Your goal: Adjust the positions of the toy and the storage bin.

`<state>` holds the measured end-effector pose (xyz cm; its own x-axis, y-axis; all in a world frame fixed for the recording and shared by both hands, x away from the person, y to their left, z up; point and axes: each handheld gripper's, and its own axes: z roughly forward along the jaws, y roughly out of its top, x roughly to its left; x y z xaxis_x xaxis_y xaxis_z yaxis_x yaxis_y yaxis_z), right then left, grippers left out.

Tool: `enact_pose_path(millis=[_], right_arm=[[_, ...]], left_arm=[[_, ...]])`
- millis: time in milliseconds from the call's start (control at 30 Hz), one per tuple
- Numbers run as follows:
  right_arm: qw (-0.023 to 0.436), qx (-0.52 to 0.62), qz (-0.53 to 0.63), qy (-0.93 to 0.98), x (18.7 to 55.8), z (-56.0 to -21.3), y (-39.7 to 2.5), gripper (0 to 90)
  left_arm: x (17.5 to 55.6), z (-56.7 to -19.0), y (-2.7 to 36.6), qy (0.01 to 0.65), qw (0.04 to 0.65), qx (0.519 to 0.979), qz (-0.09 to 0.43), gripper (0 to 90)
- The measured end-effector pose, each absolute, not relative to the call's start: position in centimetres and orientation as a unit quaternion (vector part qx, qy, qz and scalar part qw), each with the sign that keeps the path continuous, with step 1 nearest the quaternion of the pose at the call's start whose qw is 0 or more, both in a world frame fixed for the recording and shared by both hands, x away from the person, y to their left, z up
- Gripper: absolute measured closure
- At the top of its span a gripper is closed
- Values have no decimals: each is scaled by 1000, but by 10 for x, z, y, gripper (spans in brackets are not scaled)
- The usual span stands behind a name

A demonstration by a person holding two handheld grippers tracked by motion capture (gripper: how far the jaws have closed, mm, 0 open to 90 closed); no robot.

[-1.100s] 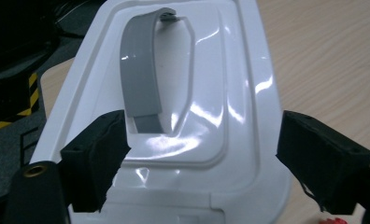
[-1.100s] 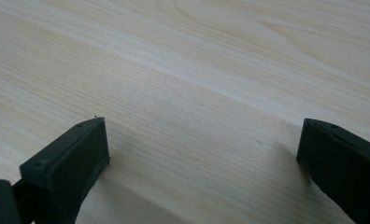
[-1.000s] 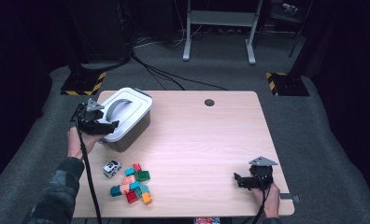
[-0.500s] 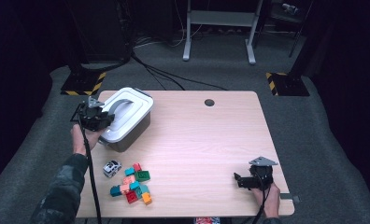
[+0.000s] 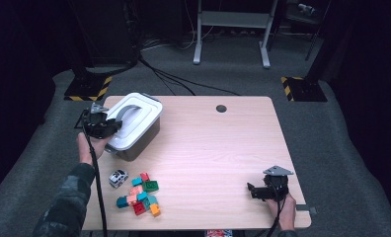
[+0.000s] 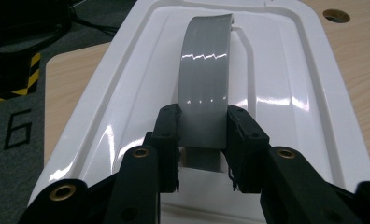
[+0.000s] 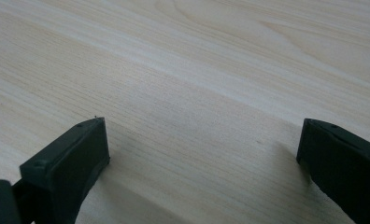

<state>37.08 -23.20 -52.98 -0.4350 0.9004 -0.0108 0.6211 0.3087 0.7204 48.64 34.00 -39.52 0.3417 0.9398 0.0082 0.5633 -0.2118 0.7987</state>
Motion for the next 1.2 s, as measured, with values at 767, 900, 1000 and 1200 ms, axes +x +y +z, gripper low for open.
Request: enact_pose_path(millis=[767, 900, 1000, 1200], right_arm=[[213, 487, 328, 781, 371, -530, -232, 17], [213, 487, 328, 781, 371, -530, -232, 16], [211, 487, 330, 780, 371, -530, -232, 16], [211, 487, 331, 780, 371, -530, -232, 17]], left_arm=[[489, -396, 306, 470, 387, 761, 225, 674], [490, -395, 298, 464, 389, 765, 219, 674], [490, -395, 291, 459, 390, 769, 216, 673], [488, -394, 276, 452, 386, 775, 214, 673]])
